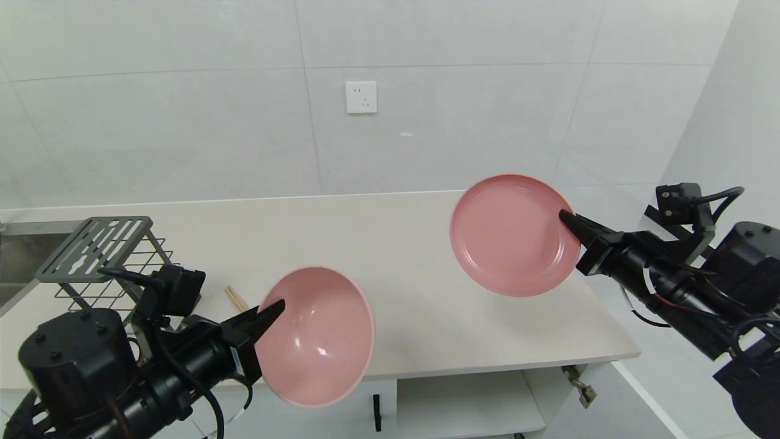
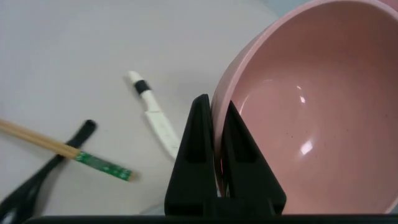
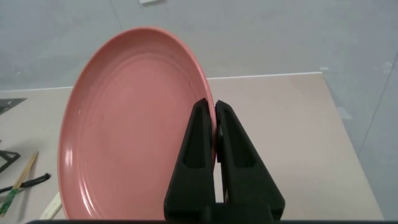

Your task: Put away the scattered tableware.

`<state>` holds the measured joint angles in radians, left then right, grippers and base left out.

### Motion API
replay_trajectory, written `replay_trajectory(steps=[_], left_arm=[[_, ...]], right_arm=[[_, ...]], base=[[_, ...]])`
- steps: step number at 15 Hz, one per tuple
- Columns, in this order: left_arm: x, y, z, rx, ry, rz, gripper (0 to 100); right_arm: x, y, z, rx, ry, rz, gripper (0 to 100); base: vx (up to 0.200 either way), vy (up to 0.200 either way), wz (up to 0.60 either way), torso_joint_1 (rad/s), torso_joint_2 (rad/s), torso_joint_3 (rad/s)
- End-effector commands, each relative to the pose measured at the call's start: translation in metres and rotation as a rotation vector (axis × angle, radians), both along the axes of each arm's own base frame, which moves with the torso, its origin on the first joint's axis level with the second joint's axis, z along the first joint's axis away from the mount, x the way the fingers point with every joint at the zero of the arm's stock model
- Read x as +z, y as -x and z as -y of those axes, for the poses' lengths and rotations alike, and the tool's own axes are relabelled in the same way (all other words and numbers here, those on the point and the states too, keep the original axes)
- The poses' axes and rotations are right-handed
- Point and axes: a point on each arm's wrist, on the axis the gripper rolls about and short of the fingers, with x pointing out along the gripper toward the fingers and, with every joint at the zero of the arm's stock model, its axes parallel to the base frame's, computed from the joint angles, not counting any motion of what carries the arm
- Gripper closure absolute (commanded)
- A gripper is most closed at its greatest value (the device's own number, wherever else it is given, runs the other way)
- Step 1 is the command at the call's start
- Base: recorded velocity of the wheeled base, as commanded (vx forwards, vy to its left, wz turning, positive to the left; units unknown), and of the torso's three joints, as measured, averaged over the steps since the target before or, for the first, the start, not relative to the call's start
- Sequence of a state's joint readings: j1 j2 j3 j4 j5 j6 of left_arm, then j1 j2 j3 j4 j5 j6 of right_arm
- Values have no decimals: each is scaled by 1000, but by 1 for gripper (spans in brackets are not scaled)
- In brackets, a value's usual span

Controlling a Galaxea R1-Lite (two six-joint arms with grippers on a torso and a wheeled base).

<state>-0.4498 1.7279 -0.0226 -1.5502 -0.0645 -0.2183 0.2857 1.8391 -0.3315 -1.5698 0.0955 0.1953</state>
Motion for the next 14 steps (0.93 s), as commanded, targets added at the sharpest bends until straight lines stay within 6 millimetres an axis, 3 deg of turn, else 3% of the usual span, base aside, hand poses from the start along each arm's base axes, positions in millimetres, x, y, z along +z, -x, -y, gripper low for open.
replay_trajectory(steps=[1, 4, 7, 12, 14], left_arm=[[-12, -14, -9, 80, -45, -27, 100], [-6, -15, -16, 132, -123, 42, 100], [7, -3, -6, 68, -114, 113, 100], [9, 6, -9, 49, -223, 174, 100], [17, 10, -11, 57, -223, 215, 100]], right_arm=[[1, 5, -4, 17, 24, 12, 100], [-5, 9, -3, 16, 93, 6, 100], [-4, 9, -3, 16, 91, 12, 100], [-5, 10, -3, 16, 95, 4, 100], [-14, 20, -3, 34, 110, -44, 100]], base=[[0, 0, 0, 0, 0, 0], [0, 0, 0, 0, 0, 0], [-200, 0, 0, 9, 2, 6], [-200, 0, 0, -2, -1, 6], [-200, 0, 0, 0, 2, -2]])
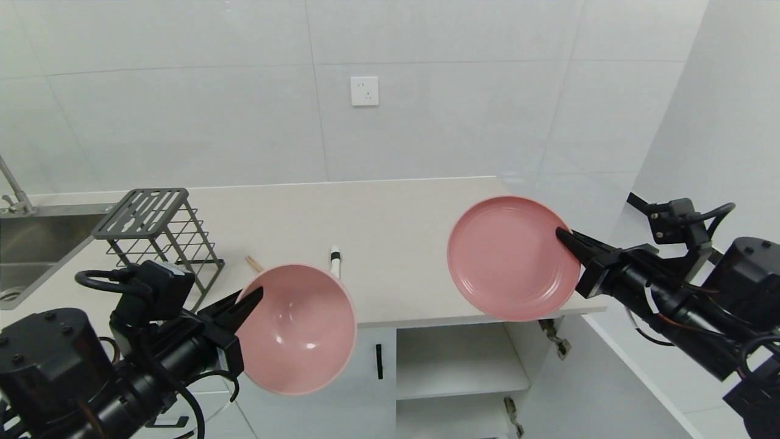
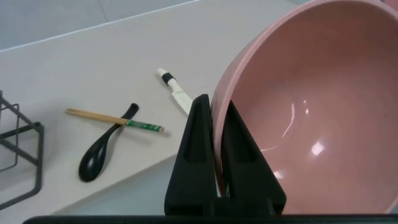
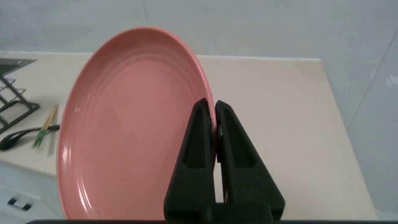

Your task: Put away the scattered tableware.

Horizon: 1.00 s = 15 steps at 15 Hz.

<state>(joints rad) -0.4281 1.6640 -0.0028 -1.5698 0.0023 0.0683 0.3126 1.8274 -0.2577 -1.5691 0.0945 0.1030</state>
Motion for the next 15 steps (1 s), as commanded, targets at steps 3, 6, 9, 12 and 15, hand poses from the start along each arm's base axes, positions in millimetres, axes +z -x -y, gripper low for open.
replay_trajectory(steps=[3, 6, 9, 12, 15], left_arm=[[3, 2, -1, 2, 6, 15, 100], [0, 0, 0, 2, -3, -1, 100], [0, 1, 0, 1, 2, -1, 100], [1, 1, 0, 1, 8, 1, 100], [0, 4, 6, -32, 14, -4, 100]], right_arm=[[-9, 12, 1, 12, 20, -51, 100], [-11, 13, 1, 13, 24, -59, 100], [-14, 15, -3, 30, 29, -72, 100], [-14, 16, -3, 33, 31, -76, 100], [-15, 17, -3, 33, 31, -77, 100]], base=[[-200, 0, 0, 2, 4, -2], [-67, 0, 0, 1, 1, 1], [0, 0, 0, -113, 220, 108], [0, 0, 0, -204, 422, 204], [0, 0, 0, -271, 546, 261]])
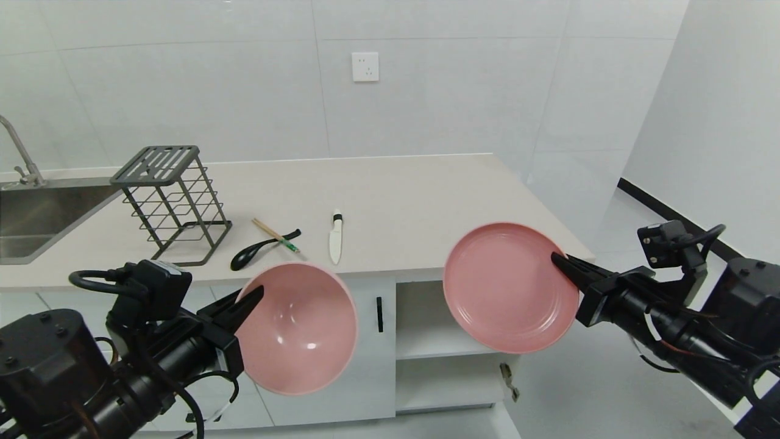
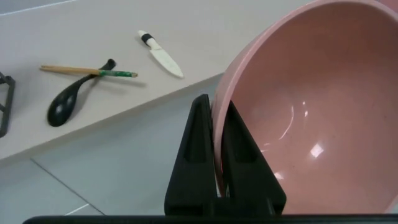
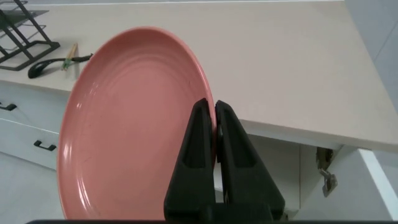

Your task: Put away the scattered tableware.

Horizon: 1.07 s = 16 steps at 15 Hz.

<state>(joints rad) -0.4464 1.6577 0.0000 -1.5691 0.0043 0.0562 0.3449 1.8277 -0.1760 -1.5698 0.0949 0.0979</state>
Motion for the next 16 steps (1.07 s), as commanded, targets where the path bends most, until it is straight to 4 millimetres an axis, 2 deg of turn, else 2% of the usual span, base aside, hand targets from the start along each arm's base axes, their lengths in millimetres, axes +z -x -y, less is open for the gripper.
replay_trajectory(steps=[1, 3, 10, 14, 16], left_arm=[[-1, 2, 6, -34, 9, -8, 100], [-4, 3, 12, -61, 21, -34, 100], [-17, -4, 13, -46, -12, -94, 100], [-19, -4, 14, 1, -25, -97, 100], [-18, -3, 14, -2, -23, -93, 100]], right_arm=[[-1, 0, 0, 2, 1, -4, 100], [-1, 1, 0, 2, 5, -5, 100], [-7, 4, 1, 4, 17, -34, 100], [-21, 14, -5, 60, 146, -56, 100], [-23, 14, -6, 62, 150, -66, 100]], base=[[0, 0, 0, -295, 549, 261], [0, 0, 0, -273, 542, 261], [0, 0, 0, -267, 516, 251], [0, 0, 0, -252, 492, 236], [0, 0, 0, -256, 483, 227]])
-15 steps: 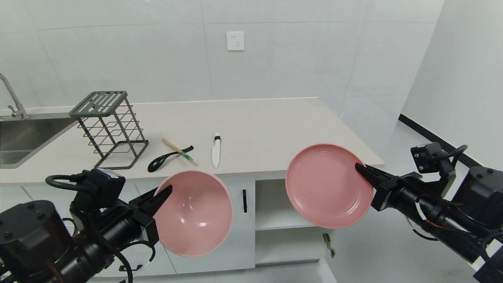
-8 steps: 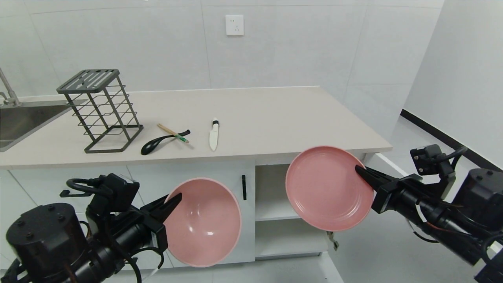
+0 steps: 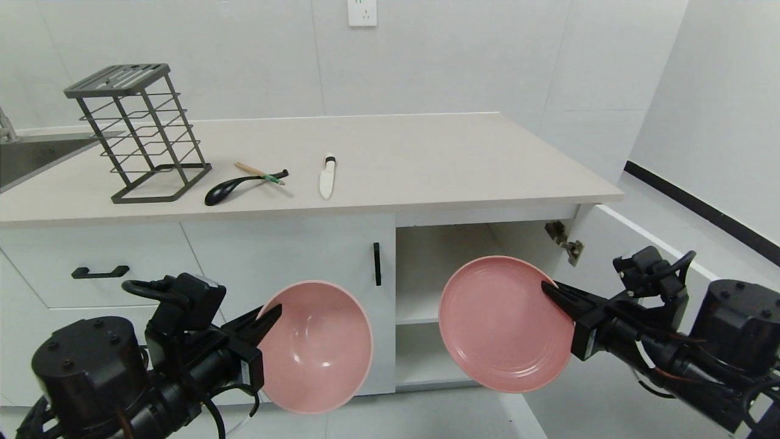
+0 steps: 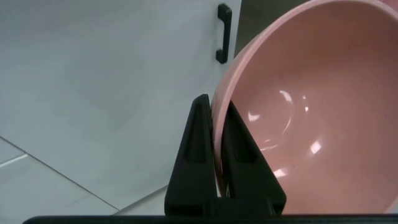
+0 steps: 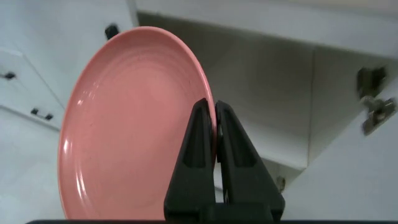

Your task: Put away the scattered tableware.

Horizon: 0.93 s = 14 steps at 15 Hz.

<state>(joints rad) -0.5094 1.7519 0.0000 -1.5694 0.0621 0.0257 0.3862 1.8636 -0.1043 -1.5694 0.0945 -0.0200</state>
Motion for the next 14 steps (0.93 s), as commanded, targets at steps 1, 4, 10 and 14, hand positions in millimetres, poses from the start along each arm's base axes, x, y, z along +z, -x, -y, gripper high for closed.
replay_trajectory(steps=[1, 4, 10, 14], left_arm=[[0, 0, 0, -1, 0, 2, 100], [0, 0, 0, -1, 0, 0, 100], [-7, -3, 2, 1, -17, -31, 100], [-6, -2, 2, -2, -14, -27, 100]], right_arm=[[-6, -1, -1, 1, 10, -24, 100], [-11, 2, -3, 13, 21, -50, 100], [-39, -38, -10, -23, 27, -98, 100], [-60, -66, -18, -34, 30, -105, 100]], base=[[0, 0, 0, -256, 466, 217], [0, 0, 0, -253, 419, 168], [0, 0, 0, -251, 333, 129], [0, 0, 0, -69, 262, 85]])
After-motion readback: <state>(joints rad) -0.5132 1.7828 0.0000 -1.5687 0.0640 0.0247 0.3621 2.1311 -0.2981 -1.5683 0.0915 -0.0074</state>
